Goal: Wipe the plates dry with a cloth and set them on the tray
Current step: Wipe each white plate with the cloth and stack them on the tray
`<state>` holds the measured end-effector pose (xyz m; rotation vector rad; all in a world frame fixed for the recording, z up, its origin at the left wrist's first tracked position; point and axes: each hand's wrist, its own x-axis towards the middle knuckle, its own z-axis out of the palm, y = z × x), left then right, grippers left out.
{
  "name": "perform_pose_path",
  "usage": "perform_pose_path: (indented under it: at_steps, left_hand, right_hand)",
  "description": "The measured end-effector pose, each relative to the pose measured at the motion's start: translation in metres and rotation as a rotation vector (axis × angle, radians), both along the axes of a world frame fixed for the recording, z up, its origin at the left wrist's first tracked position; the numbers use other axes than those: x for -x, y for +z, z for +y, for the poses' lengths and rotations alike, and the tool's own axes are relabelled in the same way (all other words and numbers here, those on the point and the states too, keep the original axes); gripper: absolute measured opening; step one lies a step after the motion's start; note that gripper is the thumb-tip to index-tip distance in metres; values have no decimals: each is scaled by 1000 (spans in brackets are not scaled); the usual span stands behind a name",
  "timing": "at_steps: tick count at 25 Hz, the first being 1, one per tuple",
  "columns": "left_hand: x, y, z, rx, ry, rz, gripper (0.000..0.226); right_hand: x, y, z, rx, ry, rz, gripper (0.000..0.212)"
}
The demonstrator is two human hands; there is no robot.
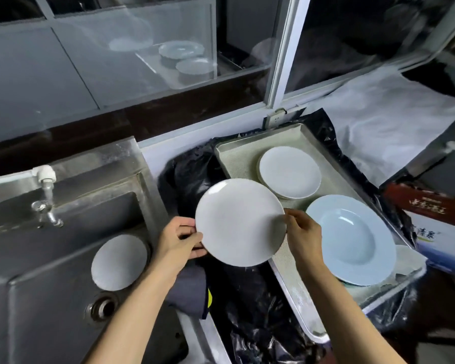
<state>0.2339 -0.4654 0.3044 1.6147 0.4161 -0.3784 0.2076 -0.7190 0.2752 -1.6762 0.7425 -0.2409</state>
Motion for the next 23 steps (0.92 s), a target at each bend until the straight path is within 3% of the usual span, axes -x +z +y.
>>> perform_pose_path:
  at_steps: [9,20,23]
  left_hand:
    - [-87,-36,-128,-40,-88,19,20]
    - [-158,-80,-210,-180,-51,21,22]
    - [-164,-85,-218,-206,-33,-13,21]
  right_hand:
    - [-71,-33,-120,89,-46,84,45]
    - [-151,-58,-175,120,-108,155,23]
    - [-157,-61,-177,128,-97,161,27]
